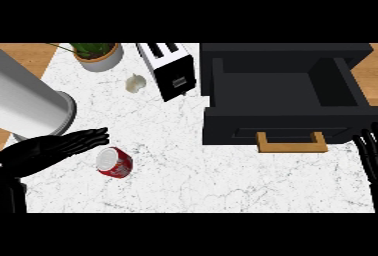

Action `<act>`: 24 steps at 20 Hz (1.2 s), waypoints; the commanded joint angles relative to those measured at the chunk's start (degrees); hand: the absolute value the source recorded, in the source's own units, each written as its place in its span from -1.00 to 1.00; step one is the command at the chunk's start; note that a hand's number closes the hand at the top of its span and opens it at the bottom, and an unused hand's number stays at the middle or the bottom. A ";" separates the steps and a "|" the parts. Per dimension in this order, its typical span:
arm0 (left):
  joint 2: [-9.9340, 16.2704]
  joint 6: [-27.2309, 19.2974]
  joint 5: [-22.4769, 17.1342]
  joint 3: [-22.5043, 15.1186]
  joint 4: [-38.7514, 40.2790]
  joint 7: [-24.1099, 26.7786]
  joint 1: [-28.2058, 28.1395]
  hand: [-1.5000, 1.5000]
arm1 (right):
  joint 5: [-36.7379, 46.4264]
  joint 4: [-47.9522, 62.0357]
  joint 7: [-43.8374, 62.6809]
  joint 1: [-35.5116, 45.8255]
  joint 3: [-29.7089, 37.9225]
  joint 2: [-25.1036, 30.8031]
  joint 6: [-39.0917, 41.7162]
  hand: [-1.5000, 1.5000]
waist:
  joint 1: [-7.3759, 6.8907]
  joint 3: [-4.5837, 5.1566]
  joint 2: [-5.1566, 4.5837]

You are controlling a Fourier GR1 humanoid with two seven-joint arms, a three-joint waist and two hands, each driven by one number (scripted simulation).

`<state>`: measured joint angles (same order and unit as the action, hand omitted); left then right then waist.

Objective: Pick up the can, place it into the drawer and close the drawer

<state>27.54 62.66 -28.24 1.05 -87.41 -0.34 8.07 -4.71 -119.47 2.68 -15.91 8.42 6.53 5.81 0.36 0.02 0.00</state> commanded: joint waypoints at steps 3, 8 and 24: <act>-2.48 9.00 8.82 3.59 3.99 7.83 -1.00 -1.00 | 0.46 0.53 -2.78 -2.12 0.26 -1.39 1.46 -1.00 | -0.02 0.02 0.01; -5.30 7.68 18.65 4.30 12.26 13.98 4.89 -1.00 | -1.28 1.35 0.09 2.40 2.05 0.12 1.59 -1.00 | 0.36 0.07 -0.14; -3.95 -4.45 36.10 -4.17 26.56 35.31 8.40 -1.00 | 0.50 1.55 -3.01 -0.06 0.81 -1.70 2.72 -1.00 | 1.13 0.13 -0.33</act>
<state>23.79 52.97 4.60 -0.67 -66.01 24.17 13.99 -3.27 -117.91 0.39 -15.87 8.31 4.29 7.67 1.13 0.16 -0.28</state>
